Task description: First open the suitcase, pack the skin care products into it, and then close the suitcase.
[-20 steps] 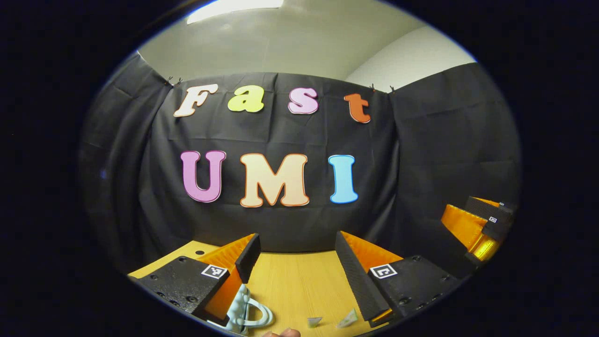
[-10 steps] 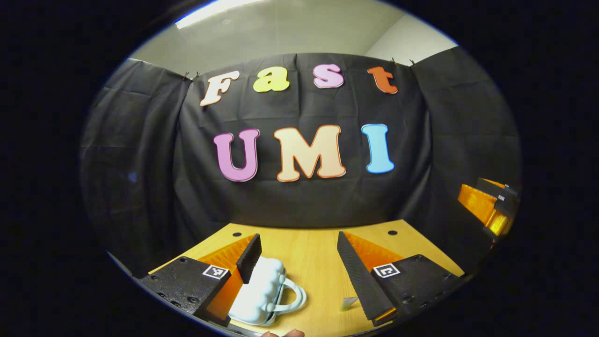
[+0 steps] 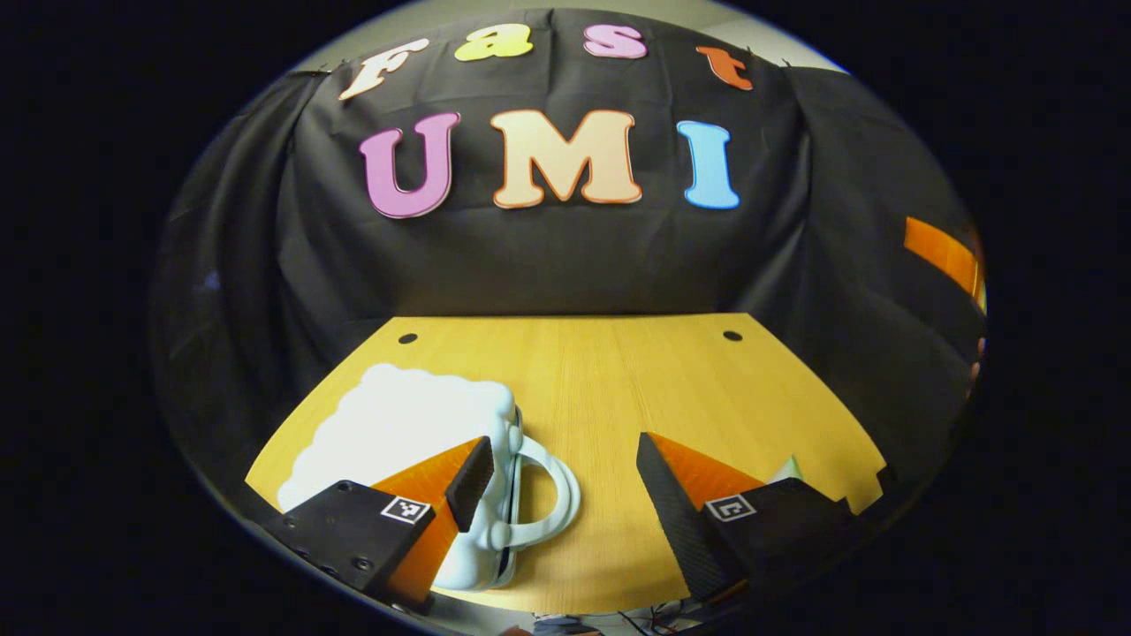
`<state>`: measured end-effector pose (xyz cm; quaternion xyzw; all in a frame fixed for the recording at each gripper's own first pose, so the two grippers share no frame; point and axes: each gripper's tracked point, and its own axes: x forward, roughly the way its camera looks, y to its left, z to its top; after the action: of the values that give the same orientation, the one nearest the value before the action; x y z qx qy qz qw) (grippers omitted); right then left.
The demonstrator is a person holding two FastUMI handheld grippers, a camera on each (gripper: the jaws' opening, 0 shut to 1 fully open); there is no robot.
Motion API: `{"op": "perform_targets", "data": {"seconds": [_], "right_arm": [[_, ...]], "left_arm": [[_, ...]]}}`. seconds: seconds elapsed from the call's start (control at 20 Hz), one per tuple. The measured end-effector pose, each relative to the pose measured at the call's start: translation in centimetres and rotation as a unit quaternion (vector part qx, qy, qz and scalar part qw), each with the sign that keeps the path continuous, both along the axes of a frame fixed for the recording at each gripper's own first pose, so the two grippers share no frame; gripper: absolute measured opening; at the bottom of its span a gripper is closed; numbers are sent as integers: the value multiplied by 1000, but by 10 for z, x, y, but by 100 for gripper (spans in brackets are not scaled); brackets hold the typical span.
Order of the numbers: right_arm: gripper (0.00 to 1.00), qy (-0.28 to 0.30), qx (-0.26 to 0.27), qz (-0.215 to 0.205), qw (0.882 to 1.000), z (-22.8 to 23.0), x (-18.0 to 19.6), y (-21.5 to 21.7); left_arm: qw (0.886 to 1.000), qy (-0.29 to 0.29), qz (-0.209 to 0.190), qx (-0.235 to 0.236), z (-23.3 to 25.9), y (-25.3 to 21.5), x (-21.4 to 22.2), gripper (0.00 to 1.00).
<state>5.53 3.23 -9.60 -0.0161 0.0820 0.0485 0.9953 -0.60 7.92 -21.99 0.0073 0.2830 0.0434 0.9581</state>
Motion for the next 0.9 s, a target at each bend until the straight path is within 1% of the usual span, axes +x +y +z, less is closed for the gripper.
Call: {"op": "perform_targets", "data": {"seconds": [0.15, 0.2, 0.3, 0.5, 0.6, 0.75, 0.8, 0.9], "right_arm": [[99, 13, -27, -19, 999, -9, 3, -8], [99, 17, -33, -25, 999, -11, 5, -11], [99, 26, -38, -35, 998, -13, 4, -14], [99, 29, -55, -63, 996, -12, 7, -25], [99, 30, -62, -69, 995, -10, 5, -24], [99, 29, -79, -74, 994, -9, 3, -22], [99, 32, -81, -73, 994, -9, 3, -20], [99, 29, -84, -73, 993, -7, 0, -17]], "left_arm": [[999, 49, -8, 10, -36, 5, 10, 97], [998, 64, -4, 7, -46, 8, 12, 96], [997, 74, -3, -11, -59, 8, 16, 95], [991, 133, 2, -27, -95, 10, 18, 94], [987, 157, -5, -34, -105, 6, 18, 94], [985, 170, -13, -27, -116, 7, 28, 90], [985, 171, -16, -32, -118, 3, 32, 90], [980, 190, -21, -56, -125, -9, 31, 90]]}}
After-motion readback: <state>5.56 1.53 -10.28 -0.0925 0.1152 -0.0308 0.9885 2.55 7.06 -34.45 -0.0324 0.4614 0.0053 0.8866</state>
